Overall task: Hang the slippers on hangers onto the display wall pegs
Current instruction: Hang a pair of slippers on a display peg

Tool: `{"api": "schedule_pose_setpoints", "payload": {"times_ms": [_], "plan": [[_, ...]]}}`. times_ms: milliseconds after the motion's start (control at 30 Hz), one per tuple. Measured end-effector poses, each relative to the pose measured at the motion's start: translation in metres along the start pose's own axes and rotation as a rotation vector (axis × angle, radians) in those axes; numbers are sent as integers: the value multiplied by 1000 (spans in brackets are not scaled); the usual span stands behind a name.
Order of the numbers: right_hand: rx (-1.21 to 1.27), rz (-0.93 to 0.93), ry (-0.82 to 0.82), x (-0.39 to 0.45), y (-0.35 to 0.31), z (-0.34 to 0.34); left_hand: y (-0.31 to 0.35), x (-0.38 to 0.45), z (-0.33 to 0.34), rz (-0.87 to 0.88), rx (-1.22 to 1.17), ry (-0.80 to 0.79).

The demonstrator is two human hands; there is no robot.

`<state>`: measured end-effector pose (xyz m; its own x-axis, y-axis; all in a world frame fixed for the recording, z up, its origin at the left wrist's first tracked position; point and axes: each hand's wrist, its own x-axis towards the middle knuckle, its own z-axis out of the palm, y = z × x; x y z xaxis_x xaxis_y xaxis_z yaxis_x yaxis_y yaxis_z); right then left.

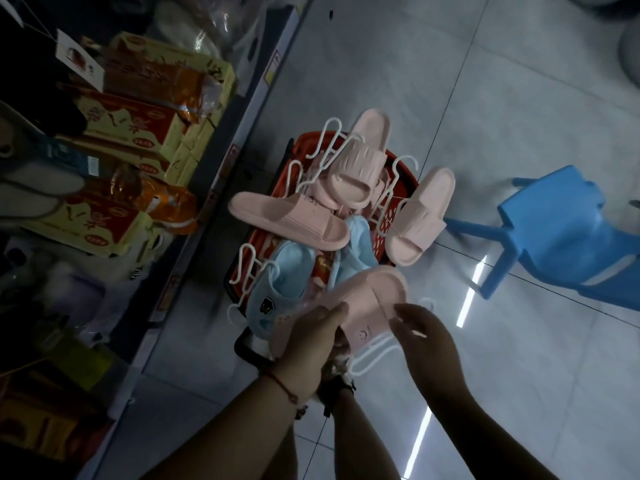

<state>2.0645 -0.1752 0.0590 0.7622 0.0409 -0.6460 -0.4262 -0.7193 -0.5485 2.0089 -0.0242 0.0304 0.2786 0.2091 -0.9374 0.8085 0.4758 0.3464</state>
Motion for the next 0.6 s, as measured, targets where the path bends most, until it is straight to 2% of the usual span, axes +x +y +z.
{"api": "schedule_pose_setpoints", "payload": {"times_ms": [67, 133, 167, 233, 333, 400, 500, 600], "plan": [[104, 8, 176, -9, -2, -9, 11, 1, -3, -32, -153, 0], [224, 100, 298, -14, -1, -14, 21, 0, -8, -93, -320, -46], [292, 176, 292, -14, 1, -15, 25, -1, -10, -120, -392, -82], [433, 333, 159, -16, -1, -10, 29, -2, -13, -136, -473, -155], [582, 344, -89, -15, -15, 1, 28, -2, -15, -146, -492, -220], [629, 308, -105, -9, -31, 9, 30, -3, -15, -163, -490, -248], [627, 256, -47, 5, -48, 18, 38, -2, -17, -236, -474, -239], [515, 187, -50, 15, -63, 22, 49, 6, -20, -253, -398, -236]]}}
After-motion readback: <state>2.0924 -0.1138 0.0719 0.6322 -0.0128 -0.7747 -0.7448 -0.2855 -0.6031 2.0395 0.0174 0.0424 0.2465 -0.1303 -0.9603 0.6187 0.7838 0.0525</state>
